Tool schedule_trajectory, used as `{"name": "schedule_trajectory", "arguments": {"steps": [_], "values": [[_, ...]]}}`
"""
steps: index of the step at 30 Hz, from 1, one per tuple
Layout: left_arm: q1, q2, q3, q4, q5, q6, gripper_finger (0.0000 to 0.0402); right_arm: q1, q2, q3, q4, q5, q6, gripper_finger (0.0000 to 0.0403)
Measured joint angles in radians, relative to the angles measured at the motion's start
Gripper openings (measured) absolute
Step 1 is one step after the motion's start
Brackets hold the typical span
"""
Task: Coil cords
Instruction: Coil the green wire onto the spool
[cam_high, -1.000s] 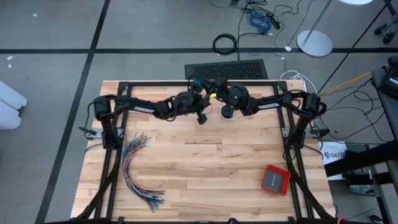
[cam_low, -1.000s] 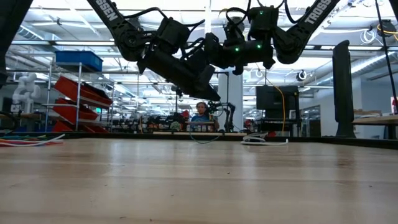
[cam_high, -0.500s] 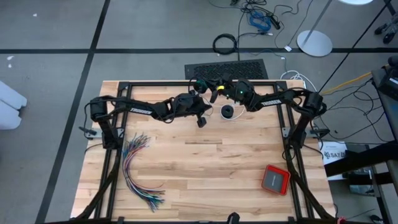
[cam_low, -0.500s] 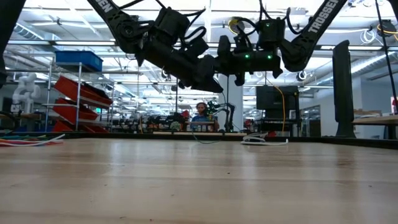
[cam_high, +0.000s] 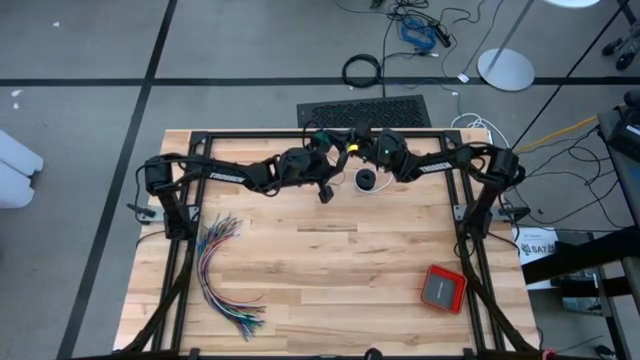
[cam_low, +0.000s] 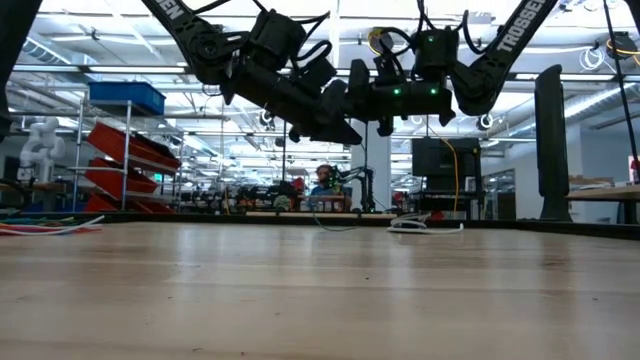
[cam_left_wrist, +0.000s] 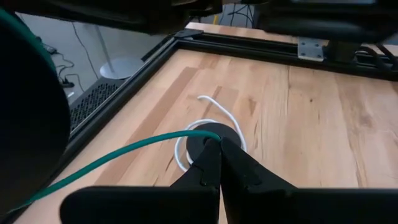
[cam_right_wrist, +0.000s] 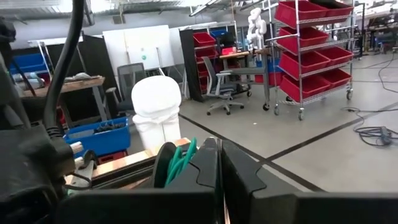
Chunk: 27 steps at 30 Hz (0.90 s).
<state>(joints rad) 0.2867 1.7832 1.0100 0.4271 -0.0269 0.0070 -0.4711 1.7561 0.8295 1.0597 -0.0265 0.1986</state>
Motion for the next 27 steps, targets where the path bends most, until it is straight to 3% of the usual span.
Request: {"name": "schedule_trajectory", "arguments": {"steps": [11,27], "values": [[0.014,-0.018,0.000,-0.012,-0.007,0.000,0.0000,0.029,-0.001,-0.010,-0.078,0.000,-0.065,0.0000],[0.039,-0.134,0.002,-0.197,0.001,0.026,0.0000,0.042,-0.001,-0.051,-0.071,-0.009,-0.086,0.0000]]}}
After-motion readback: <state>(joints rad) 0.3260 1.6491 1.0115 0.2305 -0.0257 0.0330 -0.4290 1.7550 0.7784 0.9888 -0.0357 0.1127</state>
